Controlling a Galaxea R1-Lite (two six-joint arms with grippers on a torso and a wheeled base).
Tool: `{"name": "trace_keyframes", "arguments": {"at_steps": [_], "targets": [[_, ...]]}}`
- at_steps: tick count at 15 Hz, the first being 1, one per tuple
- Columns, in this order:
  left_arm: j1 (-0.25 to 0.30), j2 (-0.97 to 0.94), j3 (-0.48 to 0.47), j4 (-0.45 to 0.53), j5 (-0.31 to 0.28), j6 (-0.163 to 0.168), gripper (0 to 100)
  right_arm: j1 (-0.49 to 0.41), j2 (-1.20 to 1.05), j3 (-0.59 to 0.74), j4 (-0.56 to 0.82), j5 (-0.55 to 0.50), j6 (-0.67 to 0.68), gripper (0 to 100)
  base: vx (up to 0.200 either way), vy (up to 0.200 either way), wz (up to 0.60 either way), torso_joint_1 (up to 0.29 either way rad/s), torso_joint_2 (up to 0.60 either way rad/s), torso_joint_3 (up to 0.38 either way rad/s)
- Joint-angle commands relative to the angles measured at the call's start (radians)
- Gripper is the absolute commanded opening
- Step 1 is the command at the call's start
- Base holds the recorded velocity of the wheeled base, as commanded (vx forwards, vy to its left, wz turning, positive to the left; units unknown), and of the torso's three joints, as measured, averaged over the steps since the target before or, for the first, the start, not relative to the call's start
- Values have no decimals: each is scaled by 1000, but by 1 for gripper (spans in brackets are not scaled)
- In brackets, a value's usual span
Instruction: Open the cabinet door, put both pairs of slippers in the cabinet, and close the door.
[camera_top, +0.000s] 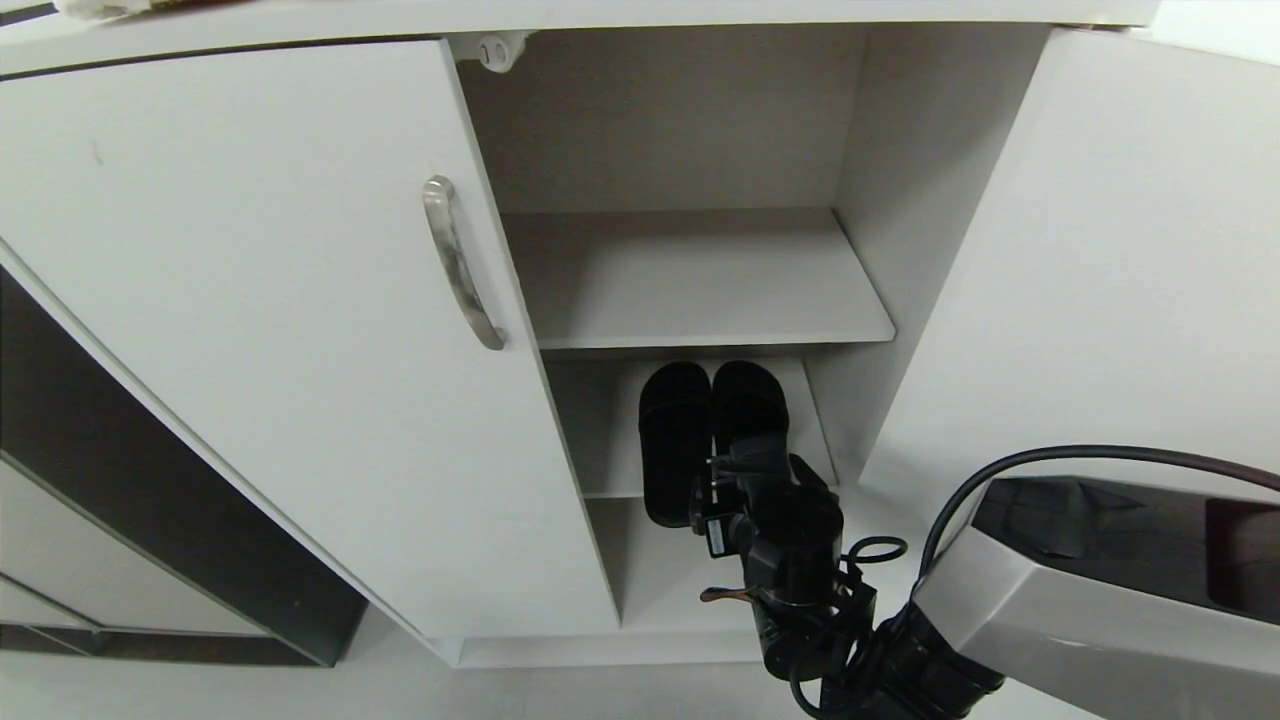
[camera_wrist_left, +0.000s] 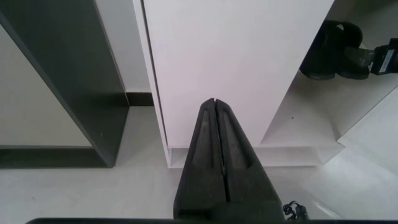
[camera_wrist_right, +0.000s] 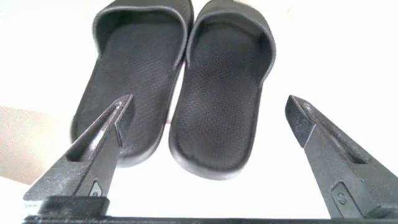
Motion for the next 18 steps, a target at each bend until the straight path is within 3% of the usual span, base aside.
{"name": "trace_keyframes", "arguments": {"at_steps": [1,3,10,18], "targets": [[0,2,0,0,1,-1,0,4,-21,12,-1,0,-1,100,0,0,0,0,0,0],[0,2,0,0,1,0,0,4,-21,5,0,0,-1,100,0,0,0,0,0,0],[0,2,0,0,-1,0,0,4,-21,-12,2,2,-4,100,-200,0,0,1,3,4],[0,2,0,0,7,0,0,-10,-34,-12,-1,3,-4,100,0,0,0,0,0,0]]}}
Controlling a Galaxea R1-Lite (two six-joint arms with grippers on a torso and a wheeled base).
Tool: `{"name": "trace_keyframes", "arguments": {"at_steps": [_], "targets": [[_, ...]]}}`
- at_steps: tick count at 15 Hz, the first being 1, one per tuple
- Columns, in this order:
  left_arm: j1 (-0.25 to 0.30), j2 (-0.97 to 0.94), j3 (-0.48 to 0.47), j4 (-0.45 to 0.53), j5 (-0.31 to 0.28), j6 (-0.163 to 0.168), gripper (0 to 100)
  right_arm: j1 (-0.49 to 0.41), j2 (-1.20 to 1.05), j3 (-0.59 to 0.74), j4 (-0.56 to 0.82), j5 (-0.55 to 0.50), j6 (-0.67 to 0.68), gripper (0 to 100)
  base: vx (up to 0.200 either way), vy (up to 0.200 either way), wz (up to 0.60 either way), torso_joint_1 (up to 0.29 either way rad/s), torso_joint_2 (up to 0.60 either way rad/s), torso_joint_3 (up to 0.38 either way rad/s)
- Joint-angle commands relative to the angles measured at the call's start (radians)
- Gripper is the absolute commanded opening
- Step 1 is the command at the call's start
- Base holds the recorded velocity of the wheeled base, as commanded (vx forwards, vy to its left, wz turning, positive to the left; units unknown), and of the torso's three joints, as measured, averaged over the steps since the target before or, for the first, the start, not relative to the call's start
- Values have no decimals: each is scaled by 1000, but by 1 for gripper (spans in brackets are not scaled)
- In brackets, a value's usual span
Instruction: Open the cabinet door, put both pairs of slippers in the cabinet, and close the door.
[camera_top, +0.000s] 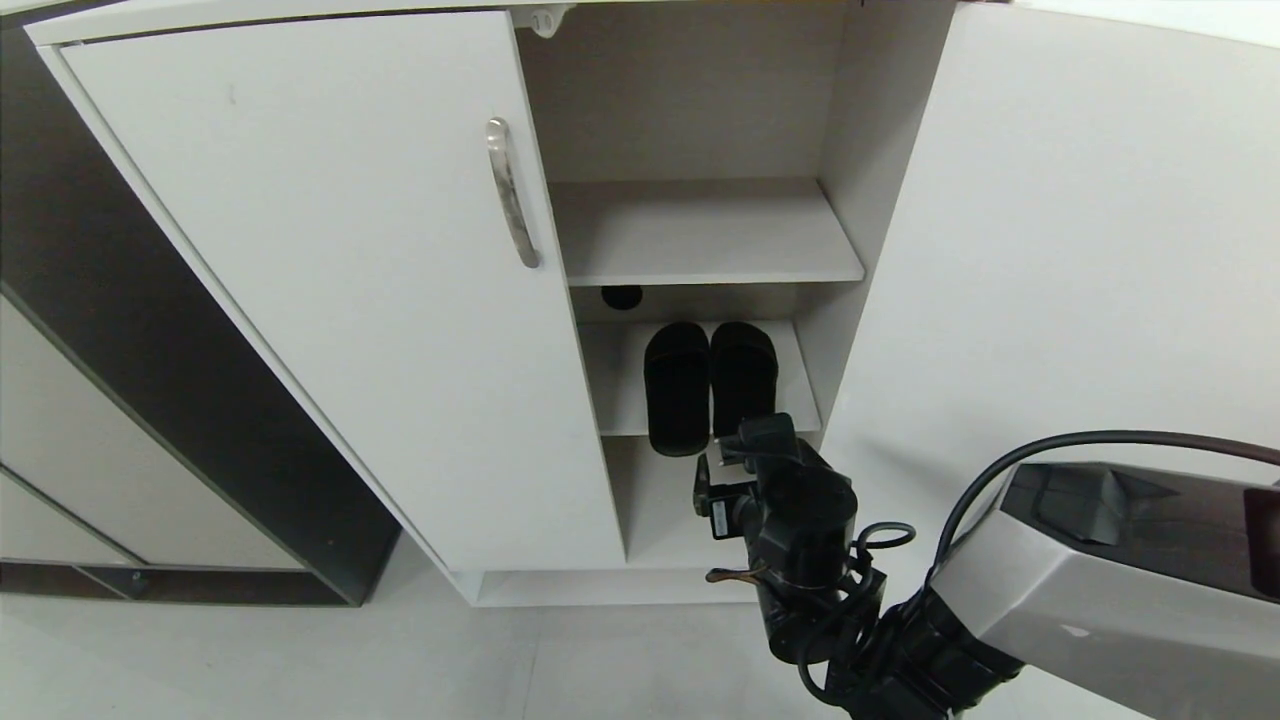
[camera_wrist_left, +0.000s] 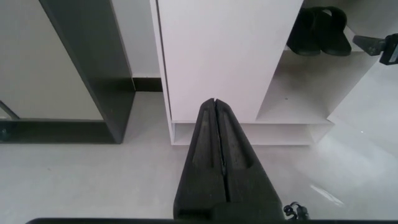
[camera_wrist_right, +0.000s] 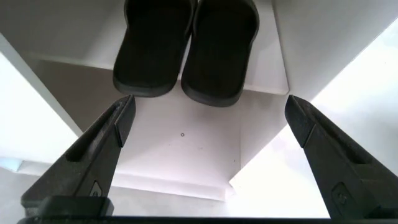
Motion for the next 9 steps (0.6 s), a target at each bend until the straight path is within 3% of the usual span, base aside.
{"name": "trace_keyframes", "arguments": {"at_steps": [1,7,9], "targets": [[0,2,0,0,1,0,0,-2,-2,2,-3,0,0,100,0,0,0,0,0,0],[0,2,0,0,1,0,0,-2,-5,0,-3,0,0,100,0,0,0,0,0,0],[0,2,0,0,1,0,0,-2,-5,0,-3,0,0,100,0,0,0,0,5,137]]}}
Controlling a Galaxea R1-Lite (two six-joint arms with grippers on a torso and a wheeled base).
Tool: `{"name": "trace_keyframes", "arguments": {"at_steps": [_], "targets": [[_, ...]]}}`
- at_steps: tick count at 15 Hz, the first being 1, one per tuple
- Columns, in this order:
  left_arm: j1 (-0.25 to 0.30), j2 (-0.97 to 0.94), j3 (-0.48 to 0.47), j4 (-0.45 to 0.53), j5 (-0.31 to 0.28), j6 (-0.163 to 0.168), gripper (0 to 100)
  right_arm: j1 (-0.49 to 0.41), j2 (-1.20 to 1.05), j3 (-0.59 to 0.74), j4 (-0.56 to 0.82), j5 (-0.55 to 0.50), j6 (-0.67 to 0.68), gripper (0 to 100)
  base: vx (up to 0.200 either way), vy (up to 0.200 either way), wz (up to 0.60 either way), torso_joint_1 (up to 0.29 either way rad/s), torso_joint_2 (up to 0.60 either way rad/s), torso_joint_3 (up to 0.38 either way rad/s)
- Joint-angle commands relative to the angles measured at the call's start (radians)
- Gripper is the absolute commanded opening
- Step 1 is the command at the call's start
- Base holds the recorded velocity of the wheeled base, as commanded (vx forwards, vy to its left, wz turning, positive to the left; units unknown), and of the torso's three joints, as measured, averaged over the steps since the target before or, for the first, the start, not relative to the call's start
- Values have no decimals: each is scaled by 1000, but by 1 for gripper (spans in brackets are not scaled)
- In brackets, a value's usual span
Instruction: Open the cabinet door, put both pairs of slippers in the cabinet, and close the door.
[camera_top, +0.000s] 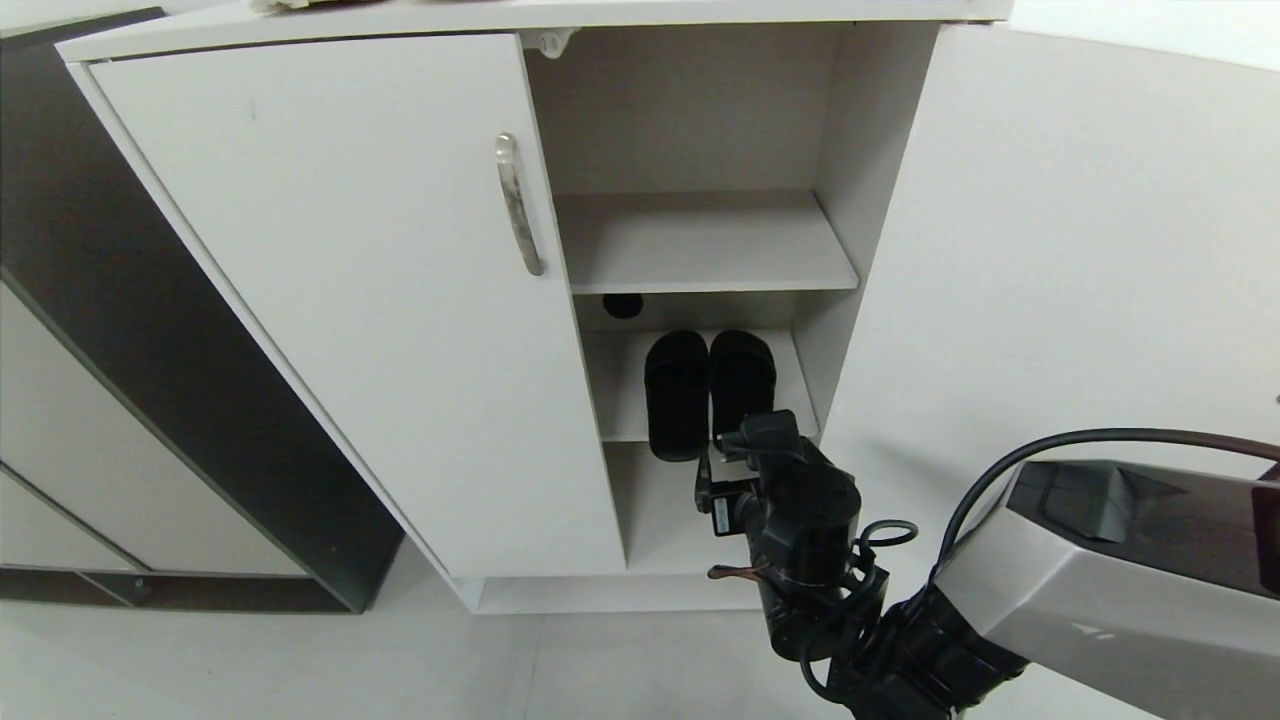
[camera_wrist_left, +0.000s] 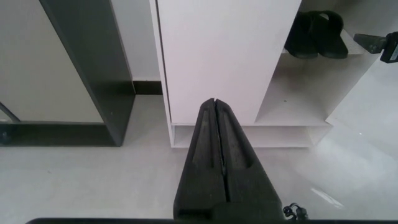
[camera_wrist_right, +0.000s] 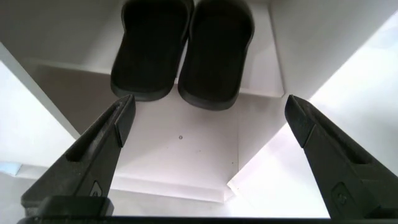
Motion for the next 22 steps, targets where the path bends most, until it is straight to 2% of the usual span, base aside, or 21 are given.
{"name": "trace_keyframes", "arguments": {"at_steps": [1,10,13,17,20,22], "targets": [[0,0,0,0,1,0,0,0,1,0,-1,0,0,100,0,0,0,-2,-2,173],[0,0,0,0,-1,0,0,0,1,3,-1,0,0,100,0,0,0,3,3,199],[0,0,0,0,1,0,0,5,-40,40,4,9,3,100,0,0,0,-1,2,123],[0,0,0,0,1,0,0,11,-73,89,4,60,4,100,0,0,0,0,0,0],[0,0,0,0,1,0,0,29,-114,164,2,160,9,100,0,0,0,0,0,0],[0,0,0,0,1,0,0,28,-111,166,2,164,9,100,0,0,0,0,0,0]]}}
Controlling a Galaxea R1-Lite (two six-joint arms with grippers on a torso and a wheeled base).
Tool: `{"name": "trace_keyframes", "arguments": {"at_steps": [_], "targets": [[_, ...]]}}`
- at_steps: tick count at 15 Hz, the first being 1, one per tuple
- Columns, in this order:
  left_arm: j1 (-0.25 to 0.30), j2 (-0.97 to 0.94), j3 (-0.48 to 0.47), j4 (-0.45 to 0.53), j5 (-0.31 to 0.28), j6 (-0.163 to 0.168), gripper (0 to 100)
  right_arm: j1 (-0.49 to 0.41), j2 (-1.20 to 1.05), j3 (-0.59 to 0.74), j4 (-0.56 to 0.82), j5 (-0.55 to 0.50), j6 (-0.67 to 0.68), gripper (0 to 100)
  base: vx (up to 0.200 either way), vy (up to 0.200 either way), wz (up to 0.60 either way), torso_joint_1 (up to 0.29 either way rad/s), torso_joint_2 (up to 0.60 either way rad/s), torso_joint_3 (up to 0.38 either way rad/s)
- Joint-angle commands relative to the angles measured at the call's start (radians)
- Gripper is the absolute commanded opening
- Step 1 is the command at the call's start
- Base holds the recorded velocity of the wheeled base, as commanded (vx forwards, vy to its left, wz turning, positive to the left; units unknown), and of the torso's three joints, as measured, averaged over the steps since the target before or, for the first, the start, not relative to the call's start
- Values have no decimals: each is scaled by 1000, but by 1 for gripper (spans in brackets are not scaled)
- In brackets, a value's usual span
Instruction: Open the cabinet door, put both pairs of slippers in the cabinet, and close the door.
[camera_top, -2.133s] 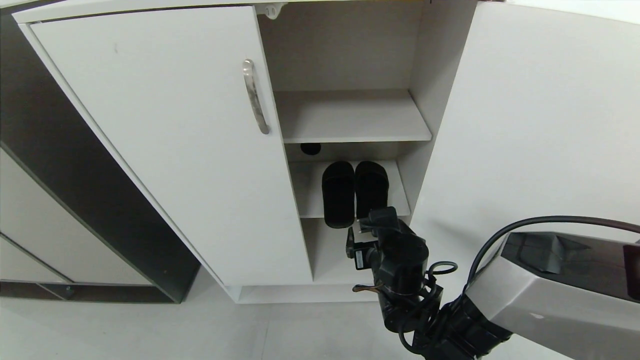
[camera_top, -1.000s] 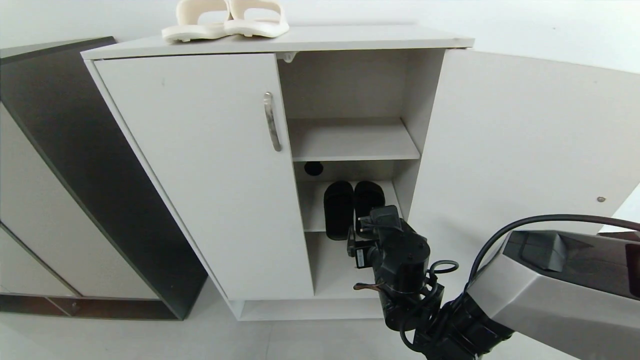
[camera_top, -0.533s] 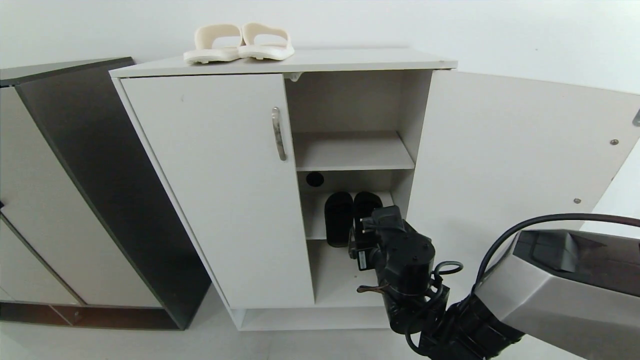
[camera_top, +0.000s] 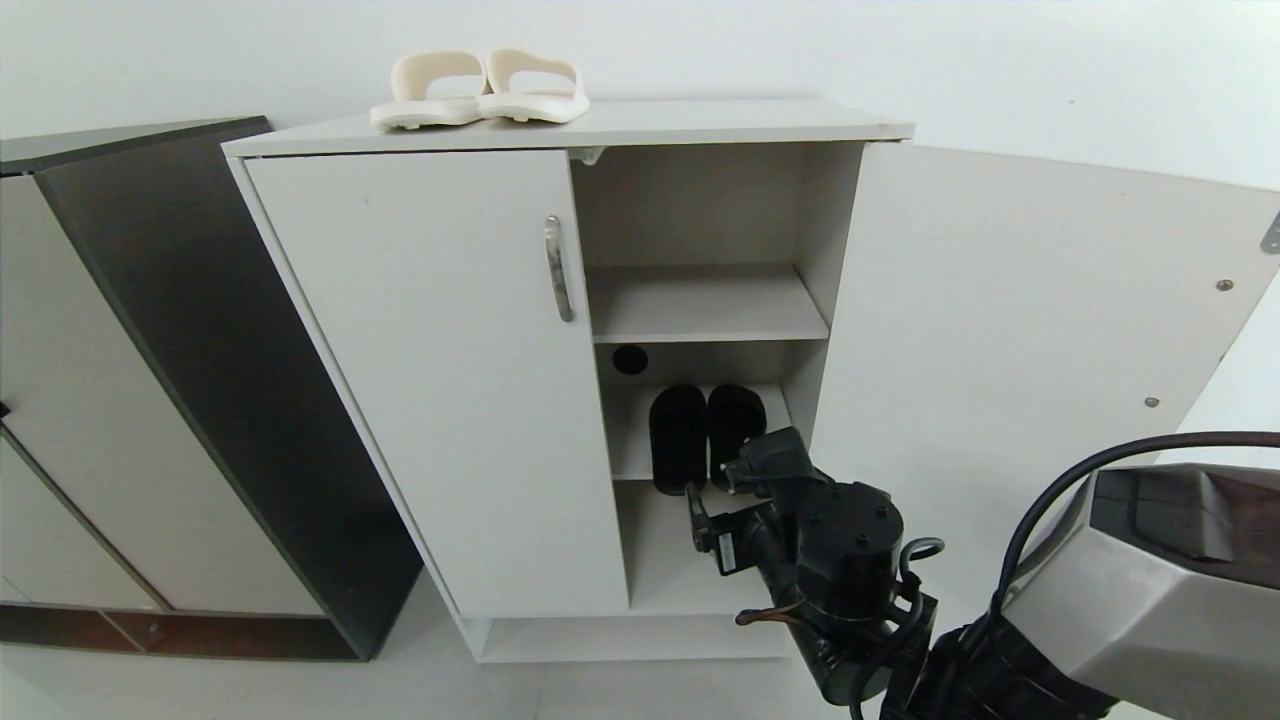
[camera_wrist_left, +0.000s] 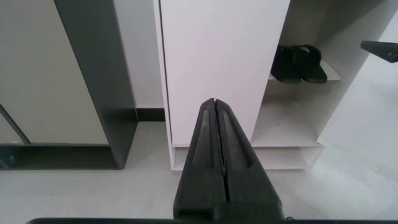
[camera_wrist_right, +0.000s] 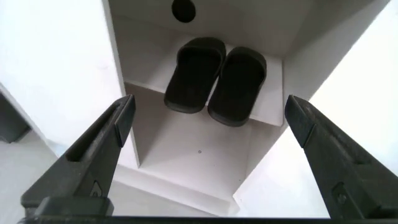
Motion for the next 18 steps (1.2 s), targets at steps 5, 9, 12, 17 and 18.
{"name": "trace_keyframes", "arguments": {"at_steps": [5,9,12,17,18], "targets": [[0,0,0,-1,0,-1,0,-3,-6,6,-5,-1,1,100,0,80,0,1,3,0],[0,0,0,-1,0,-1,0,-3,-4,6,-10,-1,1,100,0,200,0,6,2,5],[0,0,0,-1,0,-1,0,-3,-4,8,-13,-1,1,100,0,200,0,-1,1,4],[0,0,0,-1,0,-1,0,-3,-4,12,-21,-2,-1,100,0,200,0,2,3,2],[0,0,0,-1,0,-1,0,-3,-4,12,-21,-2,-1,100,0,200,0,-2,2,2]]}}
